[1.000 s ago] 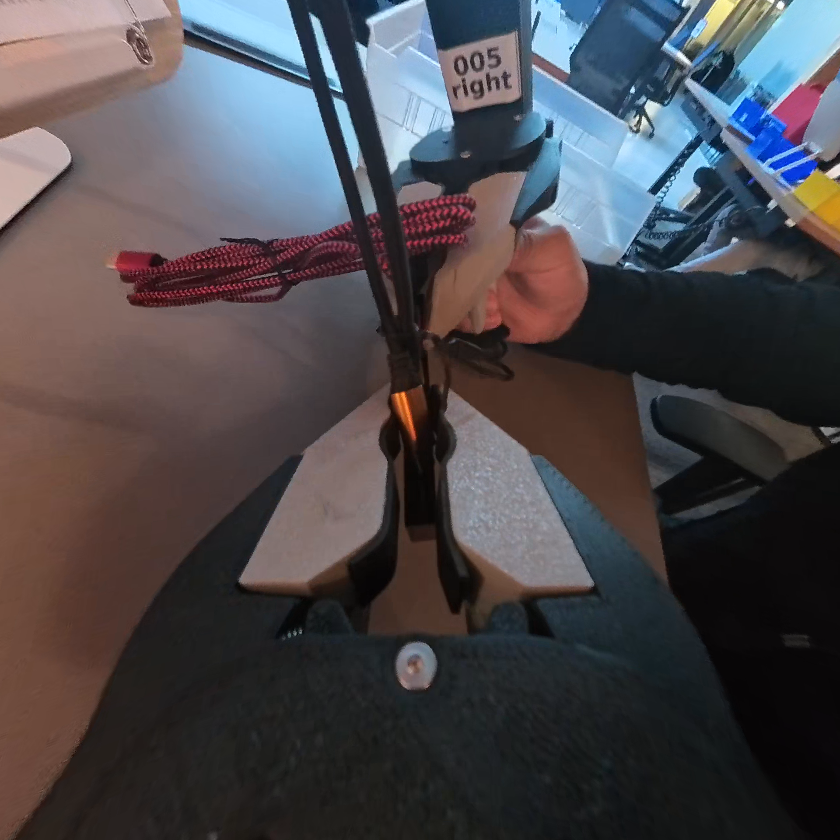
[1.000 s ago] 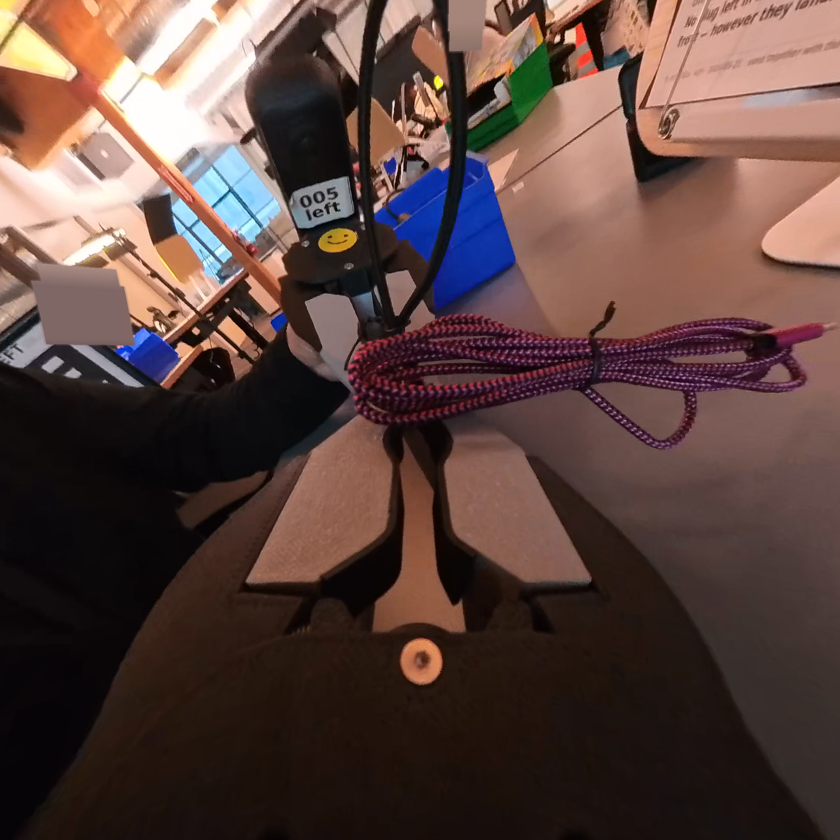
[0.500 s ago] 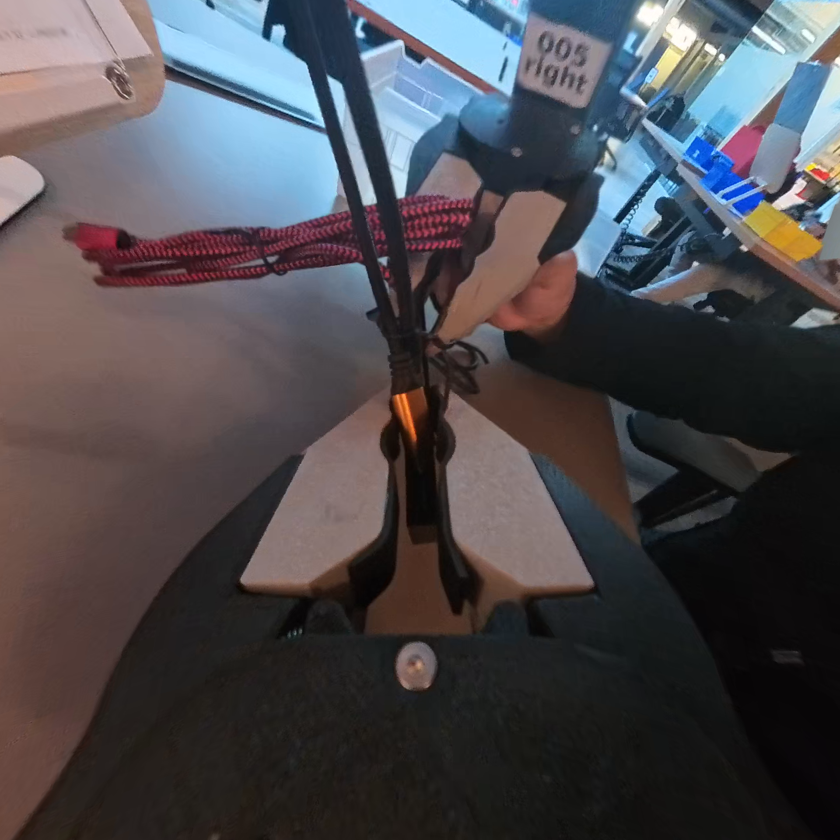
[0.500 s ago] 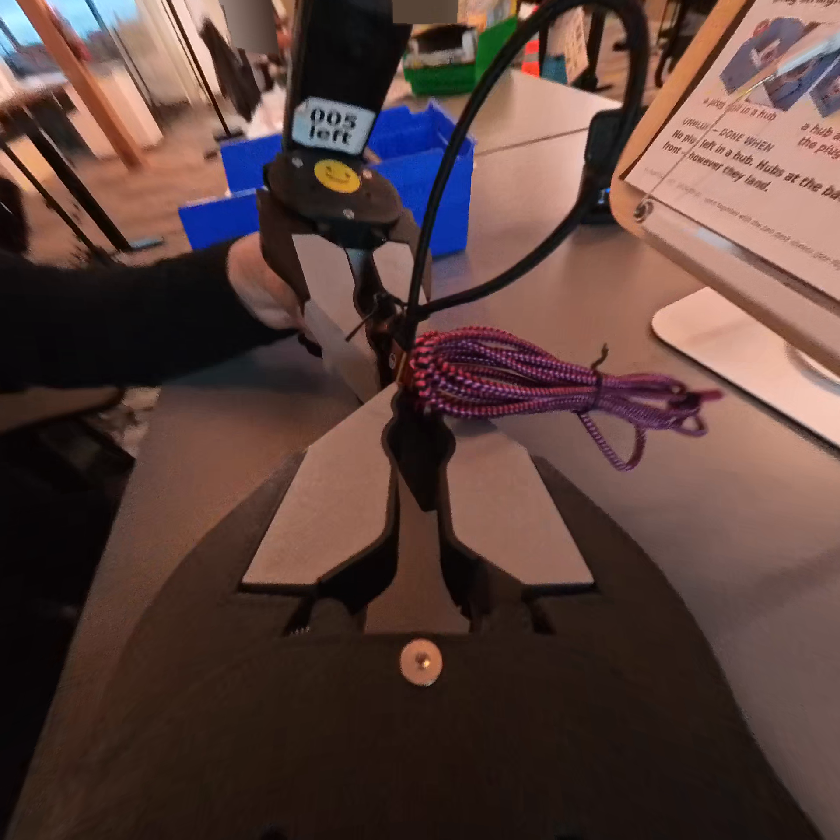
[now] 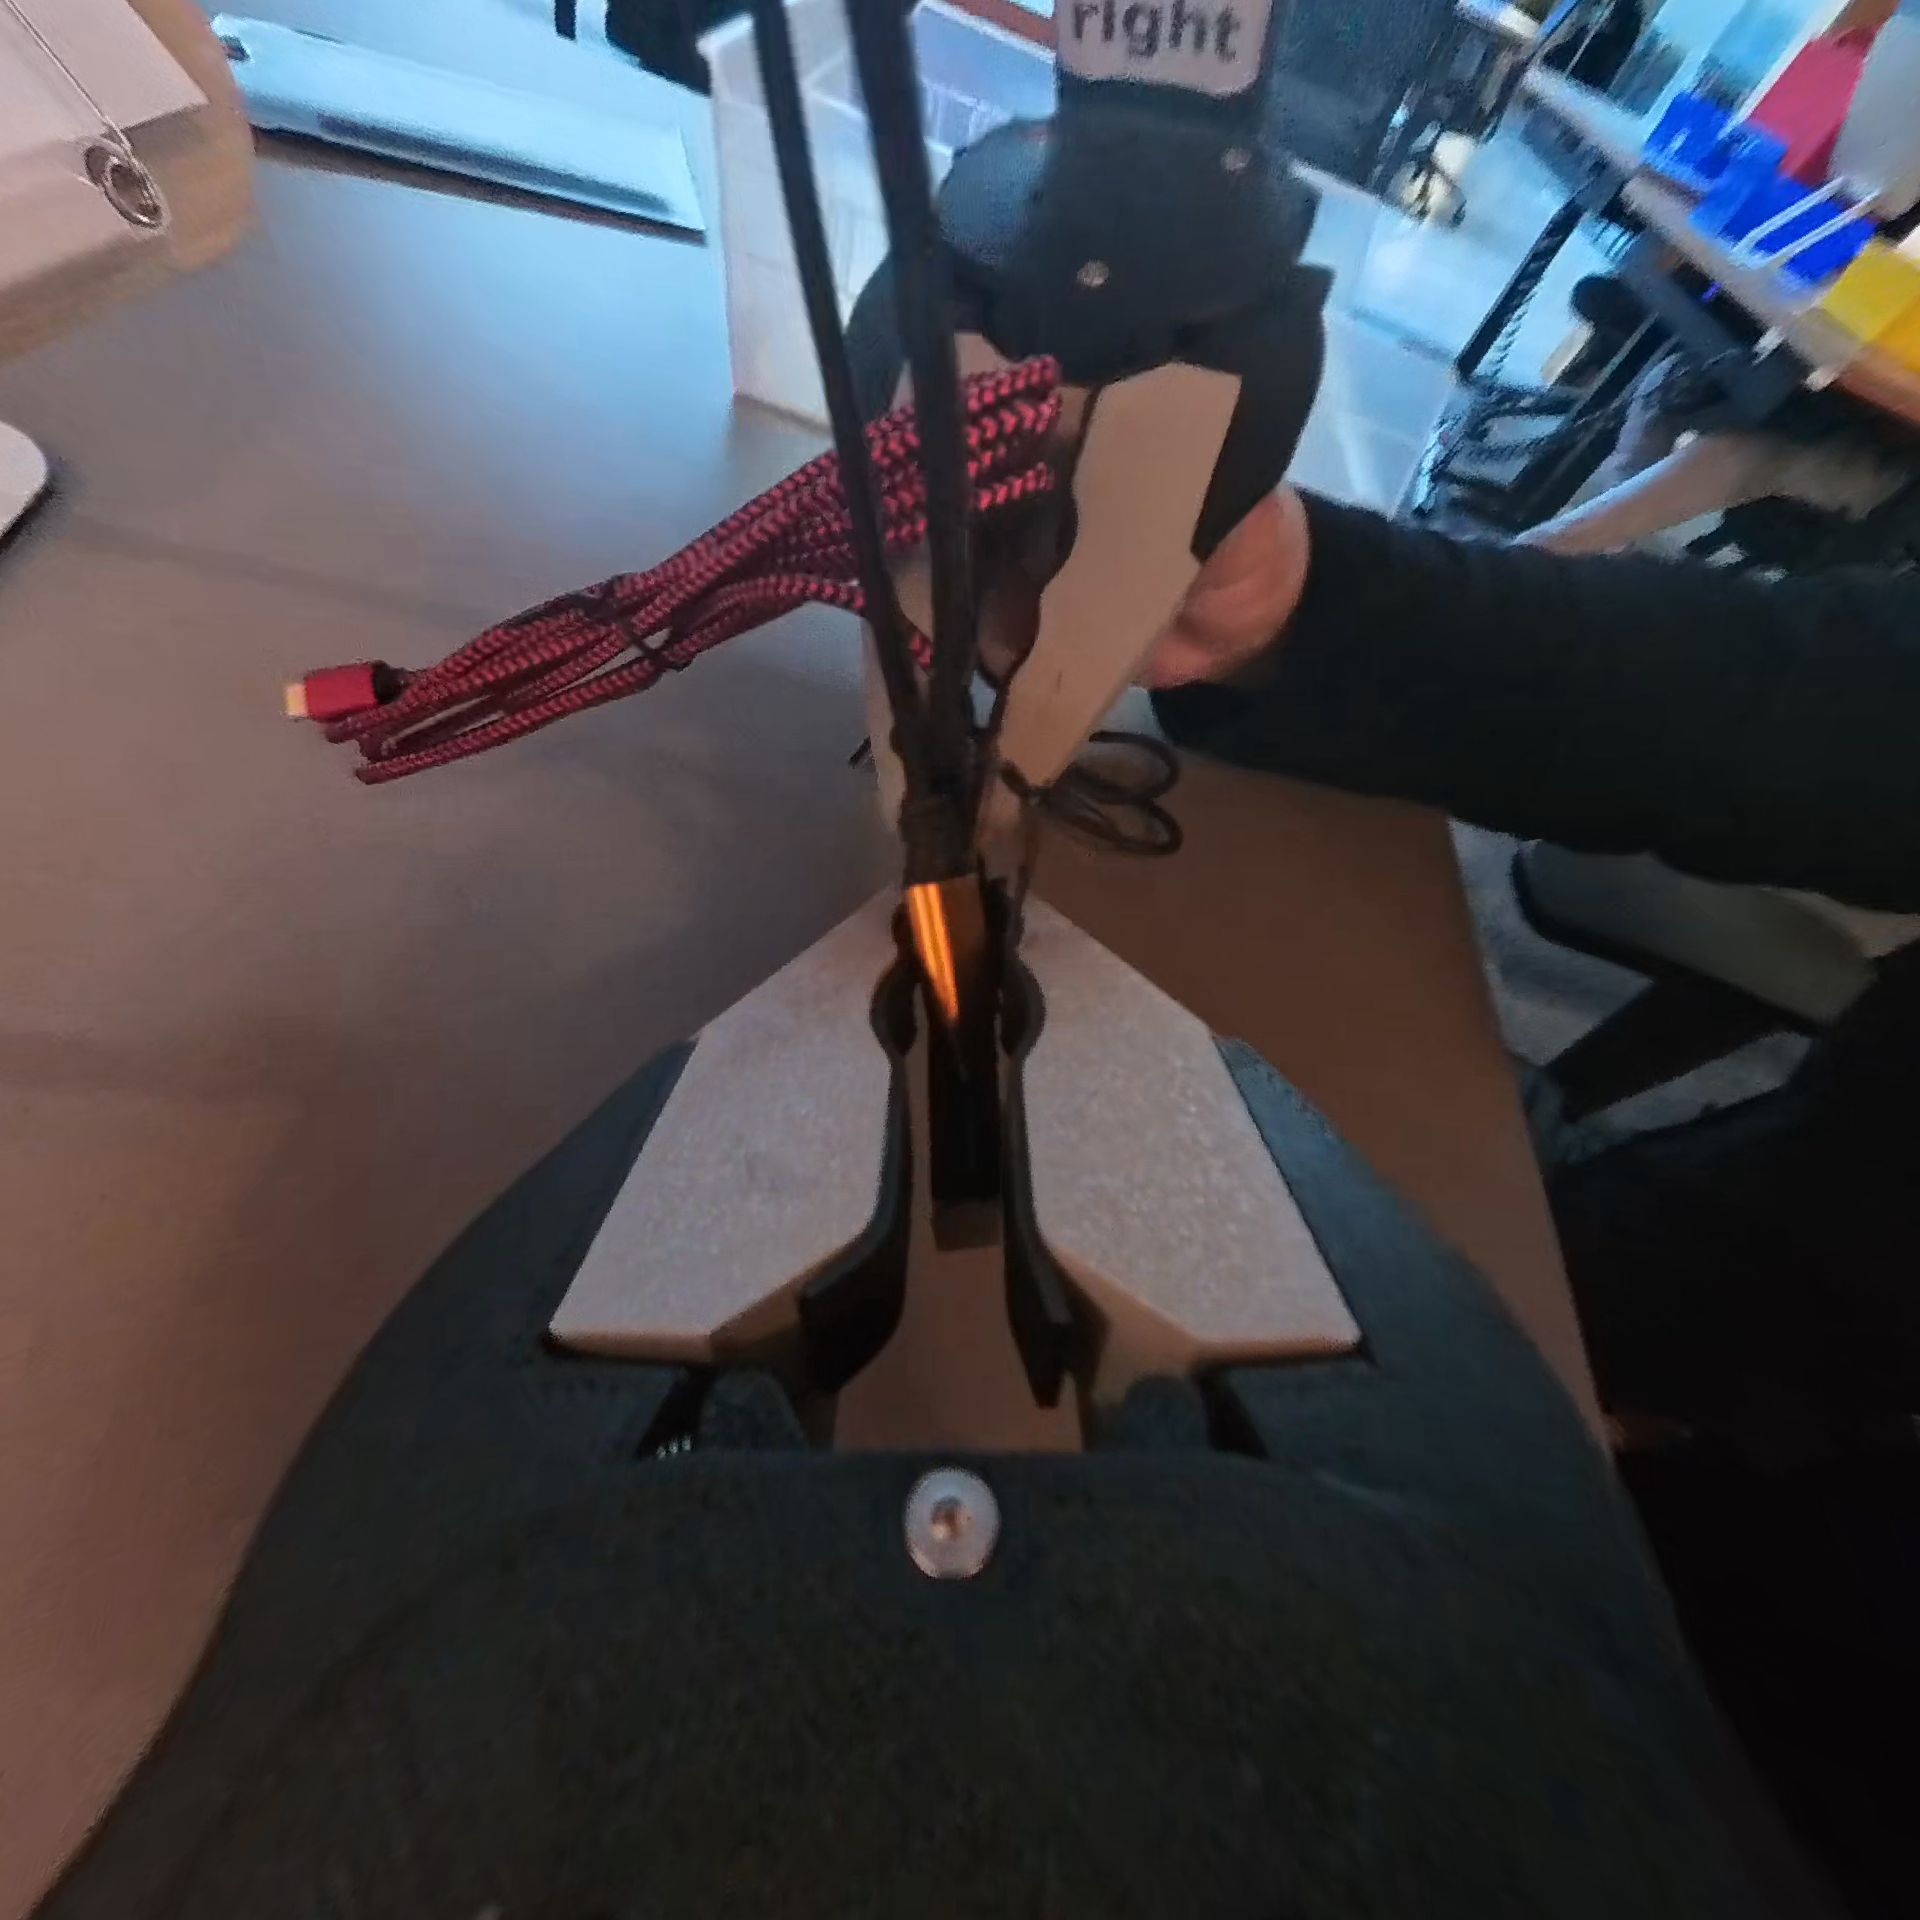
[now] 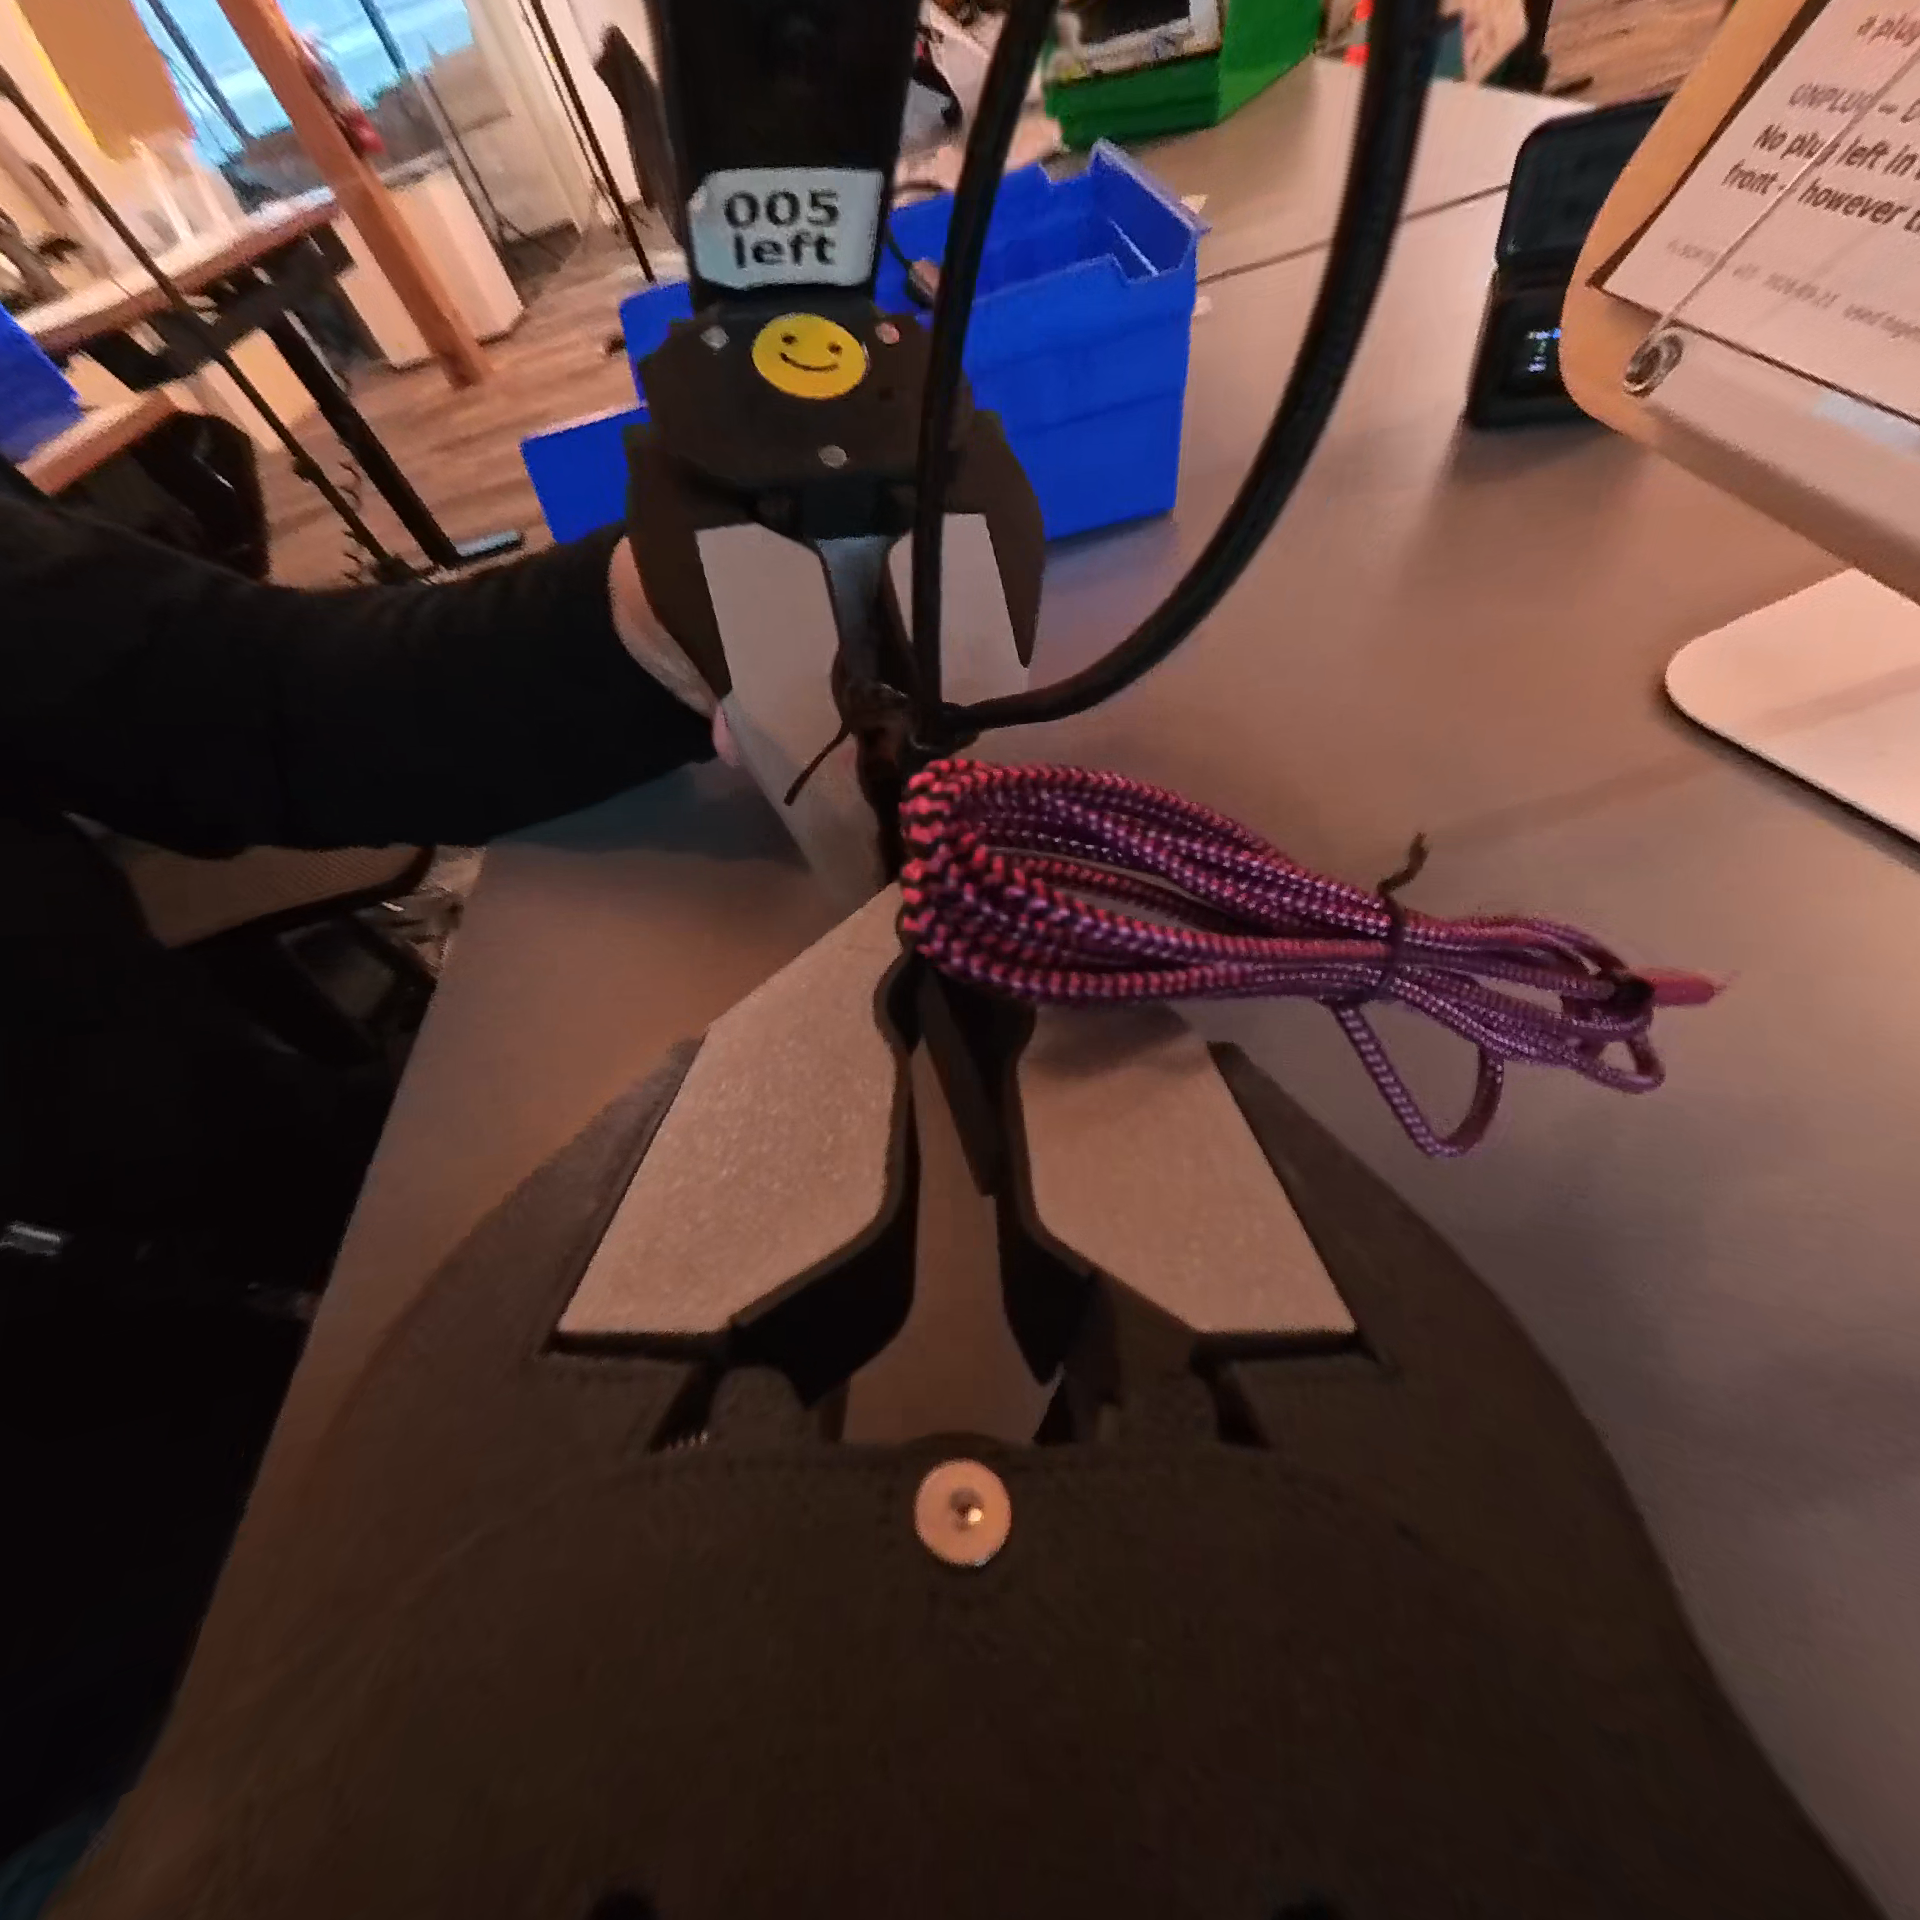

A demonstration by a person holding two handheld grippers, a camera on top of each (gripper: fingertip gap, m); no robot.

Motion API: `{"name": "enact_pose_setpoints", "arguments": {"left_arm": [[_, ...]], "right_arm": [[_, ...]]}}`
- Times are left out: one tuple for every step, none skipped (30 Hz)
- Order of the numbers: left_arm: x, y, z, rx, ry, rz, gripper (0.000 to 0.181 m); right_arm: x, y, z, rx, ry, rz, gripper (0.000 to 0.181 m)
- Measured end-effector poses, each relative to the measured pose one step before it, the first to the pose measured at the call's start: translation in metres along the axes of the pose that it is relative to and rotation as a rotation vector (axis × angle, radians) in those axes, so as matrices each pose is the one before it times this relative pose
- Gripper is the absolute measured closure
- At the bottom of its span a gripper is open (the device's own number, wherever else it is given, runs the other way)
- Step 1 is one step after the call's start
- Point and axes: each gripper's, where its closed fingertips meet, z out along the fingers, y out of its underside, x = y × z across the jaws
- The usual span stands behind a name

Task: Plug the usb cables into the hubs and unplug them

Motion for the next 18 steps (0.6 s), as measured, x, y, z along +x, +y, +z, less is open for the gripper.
{"name": "enact_pose_setpoints", "arguments": {"left_arm": [[0.00094,-0.00160,-0.00157,0.0115,0.0118,-0.0068,0.172],[-0.00097,-0.00087,-0.00130,0.0078,-0.0071,0.0045,0.172],[-0.00166,0.00001,-0.00069,0.0009,-0.0163,0.0105,0.172],[-0.00094,0.00020,-0.00063,0.0027,-0.0056,-0.0032,0.173],[-0.00161,0.00003,-0.00035,0.0093,-0.0012,-0.0234,0.172],[-0.00103,-0.00003,-0.00035,0.0089,0.0065,-0.0315,0.172],[-0.00055,0.00028,-0.00060,0.0024,0.0089,-0.0254,0.172],[-0.00166,0.00046,-0.00132,-0.0022,-0.0013,-0.0126,0.172],[-0.00119,-0.00114,-0.00222,0.0040,-0.0026,-0.0051,0.172],[-0.00017,-0.00360,-0.00283,0.0195,0.0003,-0.0023,0.172],[0.00014,-0.00392,-0.00280,0.0188,-0.0016,-0.0012,0.172],[0.00006,-0.00235,-0.00230,0.0095,-0.0046,0.0042,0.172],[0.00035,-0.00266,-0.00203,0.0142,-0.0014,-0.0012,0.172],[0.00035,-0.00162,-0.00124,0.0082,-0.0006,-0.0005,0.172],[0.00014,-0.00118,-0.00061,0.0070,0.0006,-0.0012,0.172],[0.00021,-0.00090,-0.00002,0.0052,0.0032,-0.0031,0.172],[-0.00034,-0.00080,0.00016,0.0034,-0.0005,-0.0008,0.171],[-0.00007,-0.00118,0.00021,0.0077,-0.0011,-0.0004,0.172]], "right_arm": [[-0.00083,-0.00194,-0.00008,0.0118,-0.0067,0.0071,0.177],[0.00066,-0.00115,0.00058,0.0096,0.0040,0.0082,0.177],[0.00101,-0.00068,0.00070,0.0091,0.0029,0.0111,0.177],[0.00091,-0.00067,0.00063,0.0107,0.0004,0.0148,0.177],[0.00171,-0.00079,0.00041,0.0123,0.0032,0.0182,0.177],[0.00134,-0.00067,0.00049,0.0112,-0.0036,0.0219,0.178],[0.00124,-0.00032,0.00097,0.0094,-0.0076,0.0237,0.178],[0.00162,-0.00077,0.00159,0.0154,-0.0072,0.0282,0.178],[0.00089,-0.00198,0.00135,0.0243,-0.0116,0.0308,0.178],[-0.00008,-0.00387,0.00062,0.0306,-0.0150,0.0269,0.178],[-0.00060,-0.00384,0.00065,0.0268,-0.0113,0.0156,0.178],[-0.00077,-0.00286,0.00074,0.0202,-0.0076,0.0093,0.178],[-0.00087,-0.00239,0.00046,0.0198,-0.0074,0.0093,0.179],[-0.00055,-0.00160,0.00026,0.0175,-0.0056,0.0106,0.179],[-0.00033,-0.00161,-0.00021,0.0181,-0.0076,0.0142,0.179],[-0.00005,-0.00142,-0.00063,0.0164,-0.0081,0.0160,0.180],[0.00026,-0.00103,-0.00056,0.0130,-0.0062,0.0127,0.180],[0.00022,-0.00120,-0.00071,0.0109,-0.0047,0.0093,0.179]]}}
